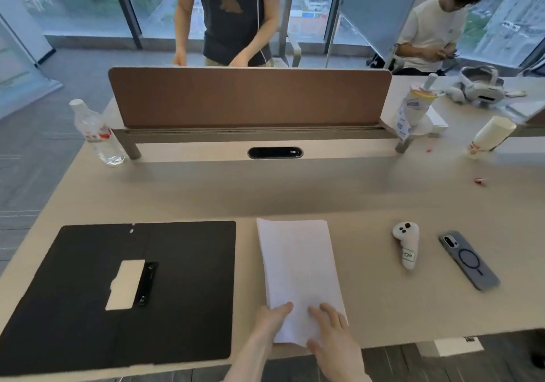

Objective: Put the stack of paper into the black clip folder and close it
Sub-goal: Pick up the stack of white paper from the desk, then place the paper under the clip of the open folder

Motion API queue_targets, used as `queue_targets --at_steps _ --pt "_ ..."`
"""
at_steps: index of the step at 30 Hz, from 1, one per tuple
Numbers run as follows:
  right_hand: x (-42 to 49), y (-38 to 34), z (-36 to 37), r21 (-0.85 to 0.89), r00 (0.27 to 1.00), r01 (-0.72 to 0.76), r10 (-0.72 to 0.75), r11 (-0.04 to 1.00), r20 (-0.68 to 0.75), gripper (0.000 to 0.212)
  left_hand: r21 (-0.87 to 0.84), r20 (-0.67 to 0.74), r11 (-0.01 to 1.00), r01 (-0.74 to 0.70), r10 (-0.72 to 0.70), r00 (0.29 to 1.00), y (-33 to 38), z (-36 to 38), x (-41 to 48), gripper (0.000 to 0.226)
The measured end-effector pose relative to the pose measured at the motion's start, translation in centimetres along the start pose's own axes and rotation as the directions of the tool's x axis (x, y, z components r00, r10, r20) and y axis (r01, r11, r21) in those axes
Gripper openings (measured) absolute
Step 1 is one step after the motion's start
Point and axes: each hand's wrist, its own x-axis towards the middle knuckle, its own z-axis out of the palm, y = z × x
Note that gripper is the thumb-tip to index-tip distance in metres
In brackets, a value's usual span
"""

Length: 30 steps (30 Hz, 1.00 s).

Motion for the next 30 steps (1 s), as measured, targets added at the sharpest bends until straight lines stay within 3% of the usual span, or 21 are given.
queue_targets --at_steps 3,5,7,9,10,12,13,14,15,17,19,22,26,29,30 --pt "0.4 0.1 -0.3 0.005 1.000 -0.026 0.026 1.000 0.018 0.070 -0.007 -0.007 0.999 -0.053 0.053 0.999 -0.6 -0.8 0.3 0.033" --pt "0.4 -0.3 -1.0 0.006 0.998 -0.018 0.017 1.000 0.063 0.068 0.098 -0.008 0.987 -0.129 0.131 0.991 -1.2 -1.6 0.2 0.009" --pt "0.1 -0.6 -1.8 0.042 0.991 0.016 -0.021 0.999 0.131 0.057 0.194 -0.037 0.962 -0.193 0.203 0.978 -1.5 -2.6 -0.2 0.009" --pt "-0.2 -1.0 -2.8 0.186 0.990 -0.003 -0.023 0.983 0.140 0.054 0.171 -0.027 0.952 -0.252 0.260 0.965 -1.4 -4.0 -1.1 0.012" --pt "-0.5 -1.3 -3.3 0.274 0.996 -0.042 0.019 0.961 0.089 0.061 0.149 -0.019 0.952 -0.267 0.273 0.962 -1.3 -5.2 -1.6 0.014" --pt "-0.3 -1.7 -4.0 0.478 0.990 -0.123 0.143 0.869 -0.005 0.118 0.108 0.010 0.947 -0.303 0.304 0.953 -1.6 -8.0 -2.2 0.018" --pt "0.0 -2.0 -4.3 0.580 0.979 -0.179 0.205 0.794 0.020 0.142 0.083 0.014 0.942 -0.327 0.327 0.945 -2.0 -9.6 -2.4 0.019" --pt "0.4 -2.9 -4.6 0.665 0.966 -0.244 0.240 0.706 0.099 0.147 0.064 0.011 0.936 -0.346 0.346 0.938 -2.5 -11.4 -2.6 0.020" --pt "0.9 -4.2 -4.8 0.726 0.949 -0.314 0.225 0.612 0.221 0.133 0.041 0.007 0.931 -0.362 0.362 0.932 -3.2 -13.1 -2.9 0.021" --pt "1.6 -7.5 -5.2 0.791 0.911 -0.404 0.124 0.459 0.394 0.076 -0.002 0.008 0.929 -0.371 0.371 0.929 -4.4 -16.3 -3.5 0.027" --pt "2.8 -10.5 -4.5 0.773 0.867 -0.453 0.019 0.444 0.497 0.051 -0.083 0.014 0.923 -0.377 0.379 0.925 -5.7 -19.2 -3.9 0.032" --pt "3.8 -14.3 -2.4 0.765 0.840 -0.451 -0.073 0.460 0.538 0.054 -0.173 -0.006 0.910 -0.377 0.382 0.924 -7.2 -22.5 -4.3 0.030" --pt "4.7 -17.4 0.9 0.797 0.874 -0.403 -0.069 0.450 0.481 0.064 -0.087 -0.019 0.920 -0.383 0.382 0.924 -7.2 -25.3 -4.6 0.021" --pt "4.7 -17.8 2.3 0.852 0.916 -0.366 -0.015 0.374 0.400 0.055 0.158 0.035 0.912 -0.378 0.378 0.925 -6.0 -27.6 -3.9 0.034" --pt "4.6 -17.8 2.4 0.867 0.926 -0.353 -0.002 0.351 0.377 0.052 0.268 -0.007 0.892 -0.363 0.378 0.926 -5.5 -28.6 -3.4 0.036"
